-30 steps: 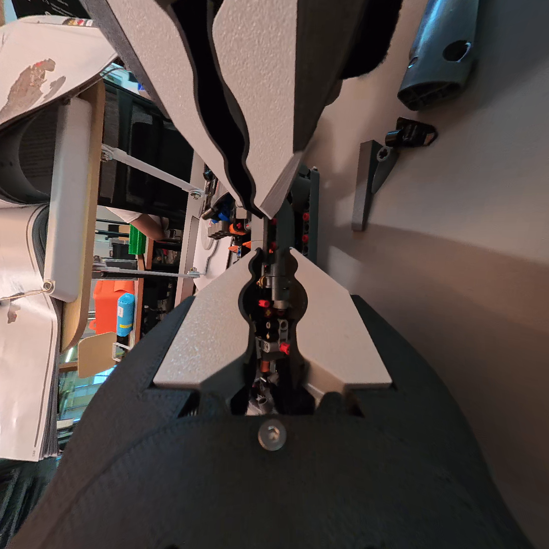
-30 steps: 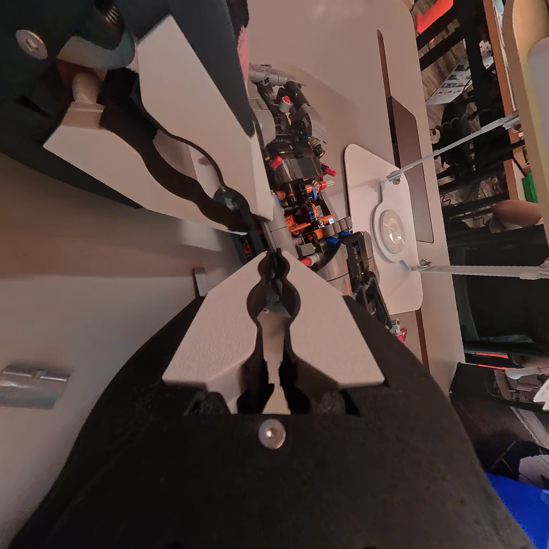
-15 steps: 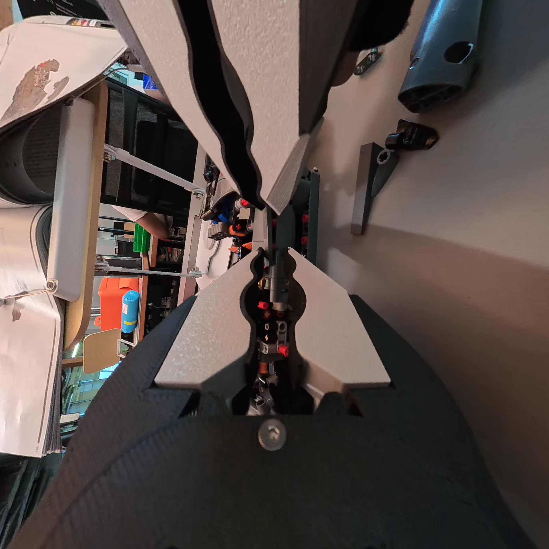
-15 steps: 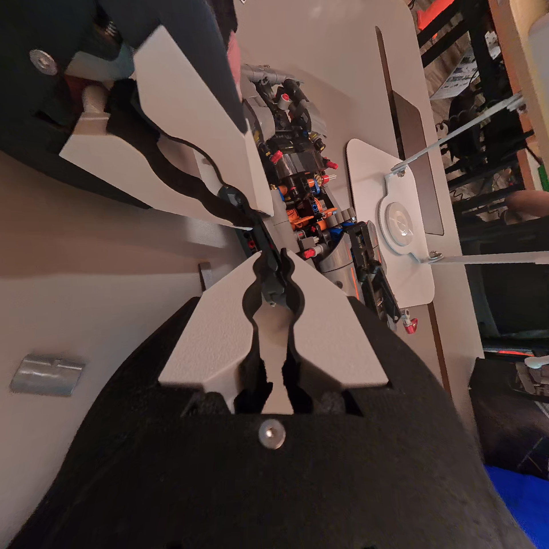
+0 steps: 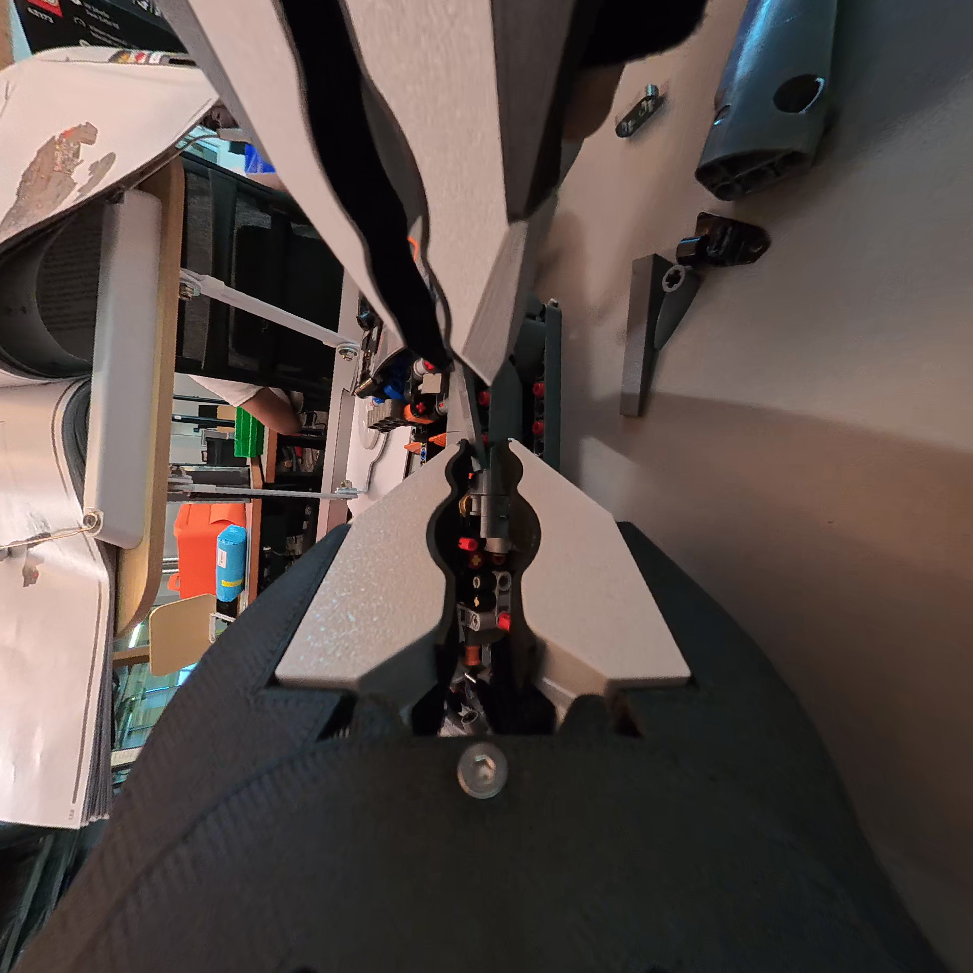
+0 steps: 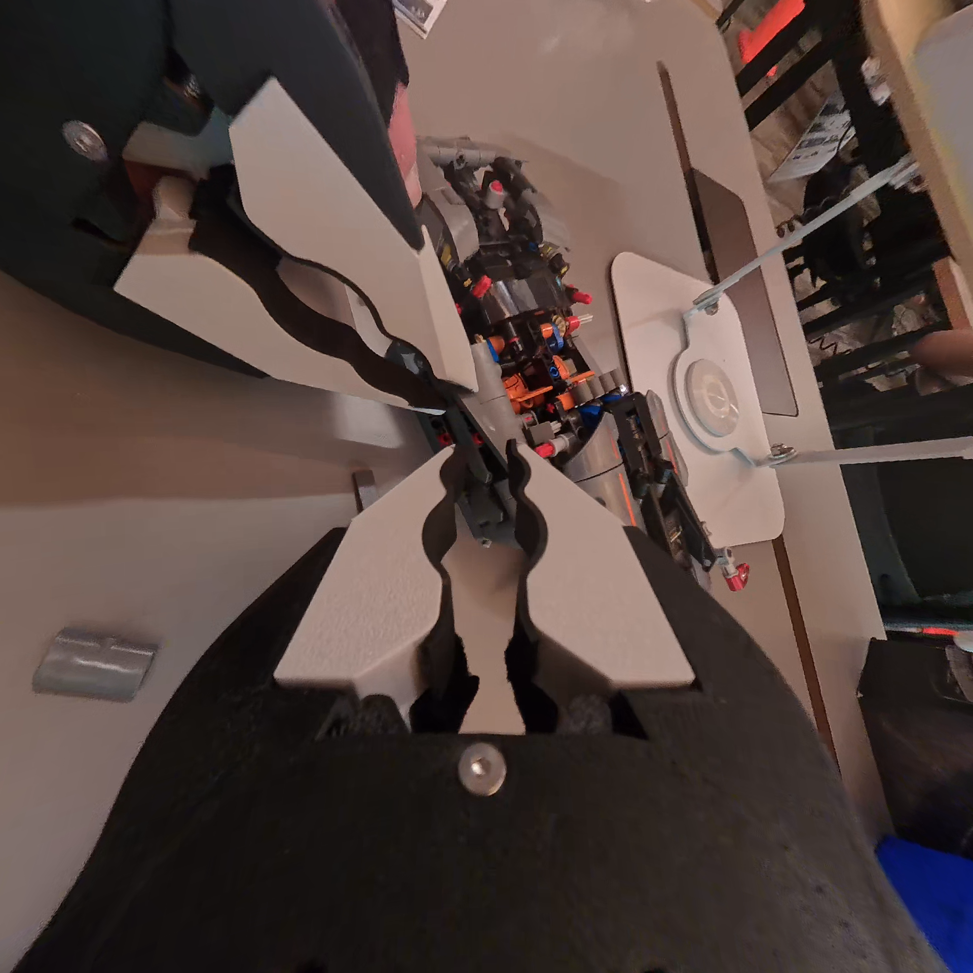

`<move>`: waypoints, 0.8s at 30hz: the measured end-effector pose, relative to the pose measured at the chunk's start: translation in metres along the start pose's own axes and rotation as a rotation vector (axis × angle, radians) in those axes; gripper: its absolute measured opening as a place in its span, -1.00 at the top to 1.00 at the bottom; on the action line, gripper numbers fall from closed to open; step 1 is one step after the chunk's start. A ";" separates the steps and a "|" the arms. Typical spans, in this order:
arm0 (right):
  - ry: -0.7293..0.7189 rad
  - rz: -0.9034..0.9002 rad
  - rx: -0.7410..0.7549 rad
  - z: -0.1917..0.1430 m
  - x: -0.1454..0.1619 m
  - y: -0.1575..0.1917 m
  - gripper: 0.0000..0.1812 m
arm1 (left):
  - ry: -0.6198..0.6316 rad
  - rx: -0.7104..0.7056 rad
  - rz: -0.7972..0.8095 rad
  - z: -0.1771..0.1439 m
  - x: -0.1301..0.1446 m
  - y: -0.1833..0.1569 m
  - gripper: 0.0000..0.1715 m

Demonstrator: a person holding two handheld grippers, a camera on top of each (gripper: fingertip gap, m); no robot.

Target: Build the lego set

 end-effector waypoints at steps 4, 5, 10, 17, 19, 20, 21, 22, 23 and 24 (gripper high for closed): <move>0.027 0.003 -0.013 0.005 0.006 0.003 0.88 | -0.001 0.007 0.002 0.000 0.000 0.000 0.90; 0.035 -0.004 -0.011 0.005 0.007 0.003 0.90 | -0.002 0.006 0.007 0.000 0.000 0.000 0.90; 0.040 -0.001 -0.007 0.007 0.007 0.003 0.90 | -0.012 0.009 0.013 0.001 0.000 0.001 0.90; 0.042 0.001 0.001 0.008 0.007 0.003 0.92 | -0.030 -0.012 0.008 -0.002 -0.001 0.002 0.89; 0.042 0.006 0.006 0.008 0.007 0.002 0.93 | -0.049 -0.020 0.012 -0.005 -0.003 0.003 0.88; 0.042 0.006 0.007 0.008 0.007 0.002 0.93 | -0.060 -0.015 0.018 -0.007 -0.005 0.001 0.87; 0.040 0.011 0.007 0.009 0.006 0.002 0.92 | -0.055 -0.006 0.023 -0.006 -0.004 -0.001 0.86; 0.039 0.015 0.007 0.009 0.007 0.002 0.92 | -0.045 -0.008 0.028 -0.005 -0.003 -0.003 0.82; 0.040 0.016 0.007 0.009 0.007 0.001 0.91 | -0.038 -0.012 0.032 -0.004 -0.002 -0.004 0.81; 0.044 0.018 0.008 0.010 0.008 0.001 0.90 | -0.030 -0.011 0.034 -0.002 -0.001 -0.005 0.80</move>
Point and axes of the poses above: each gripper's, where its closed fingertips meet, z out along the fingers, x out of its underside, y = z × x across the jaws, the point moved 2 cm from there along -z, back along the fingers, and after that the axes turned 3 degrees about -z, right-handed, at the moved point
